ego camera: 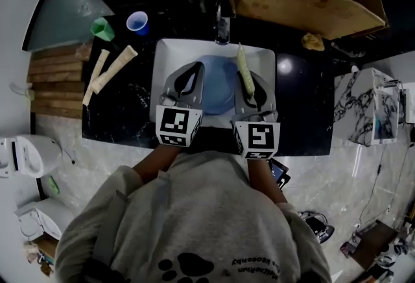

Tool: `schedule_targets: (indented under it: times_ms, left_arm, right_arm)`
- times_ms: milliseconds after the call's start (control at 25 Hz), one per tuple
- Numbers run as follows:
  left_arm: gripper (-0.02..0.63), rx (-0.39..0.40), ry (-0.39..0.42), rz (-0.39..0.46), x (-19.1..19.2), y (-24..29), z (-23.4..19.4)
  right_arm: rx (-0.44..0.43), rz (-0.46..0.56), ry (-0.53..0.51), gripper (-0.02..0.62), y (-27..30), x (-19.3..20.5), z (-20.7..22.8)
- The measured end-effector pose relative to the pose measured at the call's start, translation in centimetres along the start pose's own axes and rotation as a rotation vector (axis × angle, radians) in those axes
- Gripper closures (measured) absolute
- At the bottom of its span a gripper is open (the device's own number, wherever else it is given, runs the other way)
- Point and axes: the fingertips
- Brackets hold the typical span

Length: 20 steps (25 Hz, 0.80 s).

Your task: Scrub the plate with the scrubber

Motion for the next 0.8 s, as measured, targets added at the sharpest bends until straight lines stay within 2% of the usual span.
schedule_targets:
  times_ms: [200,320,800]
  left_arm:
    - [0.601,-0.005,0.090,0.115,-4.5,-1.5,0.8]
    - [0.601,0.008,0.113,0.150,-5.9,-2.2,1.3]
    - [0.601,0.052,0.103,0.123,-3.6,-2.5,1.7]
  right_arm:
    - [0.053,0.147,-0.002,0.531,-2.1,-3.6,-0.2]
    - [0.052,0.200,-0.005,0.531,-2.6,-4.5,-0.7]
    - [0.072,0.185,0.019,0.531,-2.4,-3.5,-1.7]
Point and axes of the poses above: the fingertips, and each gripper's own axes: y forward along the fingers, z to its right, x out of its underside, and after that the axes turned 11 degrees about y, right-handed
